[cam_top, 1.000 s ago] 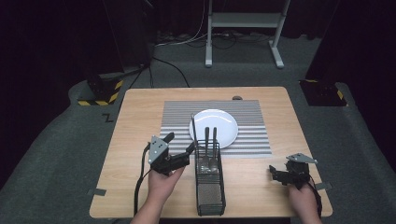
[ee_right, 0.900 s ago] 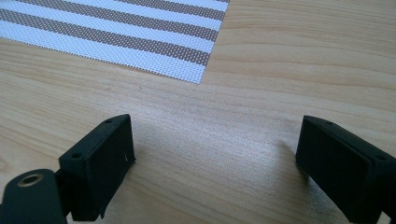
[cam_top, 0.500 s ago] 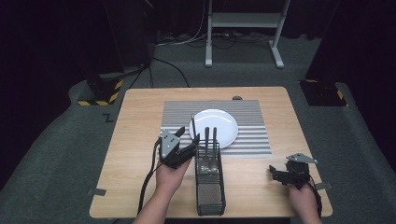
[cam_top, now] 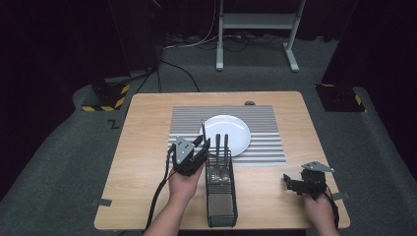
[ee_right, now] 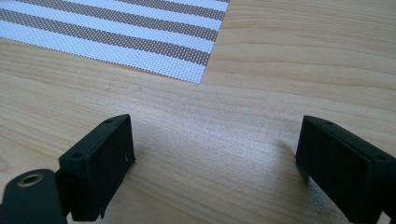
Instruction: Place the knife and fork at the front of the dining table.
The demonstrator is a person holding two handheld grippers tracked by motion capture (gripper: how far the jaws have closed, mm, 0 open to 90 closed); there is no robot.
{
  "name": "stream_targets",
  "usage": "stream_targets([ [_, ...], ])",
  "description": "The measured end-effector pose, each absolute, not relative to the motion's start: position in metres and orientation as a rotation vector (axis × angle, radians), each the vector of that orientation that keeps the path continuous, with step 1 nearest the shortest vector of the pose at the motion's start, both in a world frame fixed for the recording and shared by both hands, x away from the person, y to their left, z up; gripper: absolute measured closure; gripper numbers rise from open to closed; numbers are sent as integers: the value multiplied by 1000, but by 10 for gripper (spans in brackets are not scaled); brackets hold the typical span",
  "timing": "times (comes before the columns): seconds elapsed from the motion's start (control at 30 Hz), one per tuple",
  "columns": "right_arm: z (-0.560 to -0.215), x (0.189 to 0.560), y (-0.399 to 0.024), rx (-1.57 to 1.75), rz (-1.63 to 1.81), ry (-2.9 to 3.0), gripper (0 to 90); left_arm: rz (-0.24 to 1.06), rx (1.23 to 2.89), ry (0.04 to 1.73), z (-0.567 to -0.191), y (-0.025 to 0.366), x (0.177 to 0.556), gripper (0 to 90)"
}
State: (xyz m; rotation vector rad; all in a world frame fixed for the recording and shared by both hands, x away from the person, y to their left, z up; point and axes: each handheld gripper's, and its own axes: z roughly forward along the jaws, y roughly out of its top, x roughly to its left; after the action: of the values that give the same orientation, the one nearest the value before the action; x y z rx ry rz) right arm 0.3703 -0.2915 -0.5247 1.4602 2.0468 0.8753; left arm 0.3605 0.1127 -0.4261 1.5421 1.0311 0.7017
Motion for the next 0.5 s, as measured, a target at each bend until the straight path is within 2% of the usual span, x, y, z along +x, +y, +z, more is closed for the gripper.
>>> stream_targets([
  [0.5, -525, 370, -292, 1460, 875, 2047, 109, 695, 1532, 1046, -435, 108, 358, 765],
])
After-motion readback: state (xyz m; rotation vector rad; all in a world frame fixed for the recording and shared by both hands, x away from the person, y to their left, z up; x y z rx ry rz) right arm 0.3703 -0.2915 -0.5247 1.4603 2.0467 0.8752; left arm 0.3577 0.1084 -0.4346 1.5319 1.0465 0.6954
